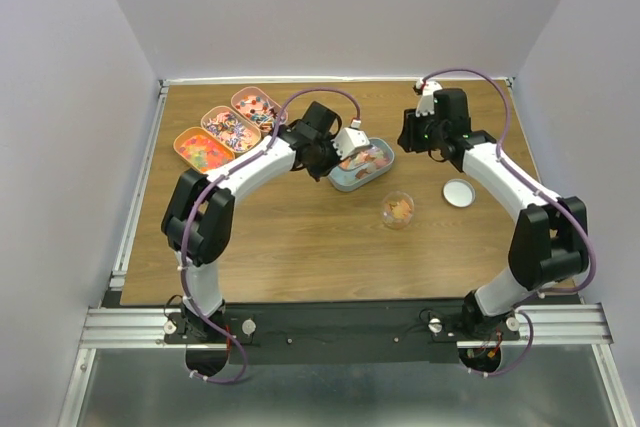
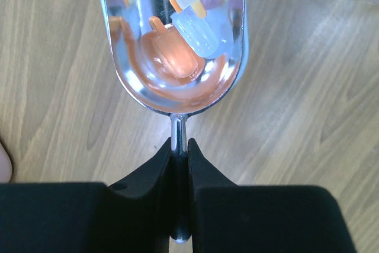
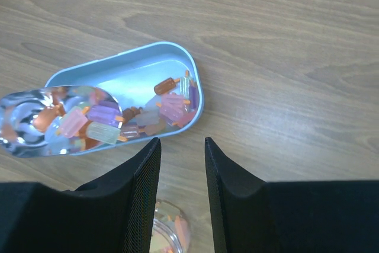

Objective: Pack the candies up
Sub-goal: Place the fake candies in the packing bottle.

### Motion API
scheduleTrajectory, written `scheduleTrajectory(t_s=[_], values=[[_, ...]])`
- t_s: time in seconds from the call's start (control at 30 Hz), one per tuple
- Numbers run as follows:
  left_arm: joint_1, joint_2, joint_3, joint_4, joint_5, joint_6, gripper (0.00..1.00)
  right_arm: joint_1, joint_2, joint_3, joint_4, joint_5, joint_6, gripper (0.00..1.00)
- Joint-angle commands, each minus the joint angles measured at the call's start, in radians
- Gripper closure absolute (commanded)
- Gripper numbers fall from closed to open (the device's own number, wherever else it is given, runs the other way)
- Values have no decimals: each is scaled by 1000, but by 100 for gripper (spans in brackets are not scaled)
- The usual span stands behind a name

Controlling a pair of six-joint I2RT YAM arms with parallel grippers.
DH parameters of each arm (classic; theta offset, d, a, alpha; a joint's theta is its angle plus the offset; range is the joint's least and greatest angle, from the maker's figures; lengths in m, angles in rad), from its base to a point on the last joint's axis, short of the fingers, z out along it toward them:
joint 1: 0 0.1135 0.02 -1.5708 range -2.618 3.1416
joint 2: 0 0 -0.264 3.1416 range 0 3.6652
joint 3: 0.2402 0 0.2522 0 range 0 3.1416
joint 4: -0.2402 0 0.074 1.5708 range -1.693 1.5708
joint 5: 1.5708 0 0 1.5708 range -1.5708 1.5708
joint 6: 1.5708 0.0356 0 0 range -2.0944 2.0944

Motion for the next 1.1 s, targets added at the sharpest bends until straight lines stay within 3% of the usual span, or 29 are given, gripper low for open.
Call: scheduleTrajectory(t_s=[0.0, 0.4, 1.07], values=[[-3, -100, -55, 16, 63, 8, 100, -2, -81, -38, -31, 68, 26, 57], [-58, -185, -166, 37, 48, -21, 100, -2, -157, -95, -49, 78, 52, 57], [-228, -231, -217, -26, -53, -87, 100, -2, -180, -153, -51, 68, 67, 57]])
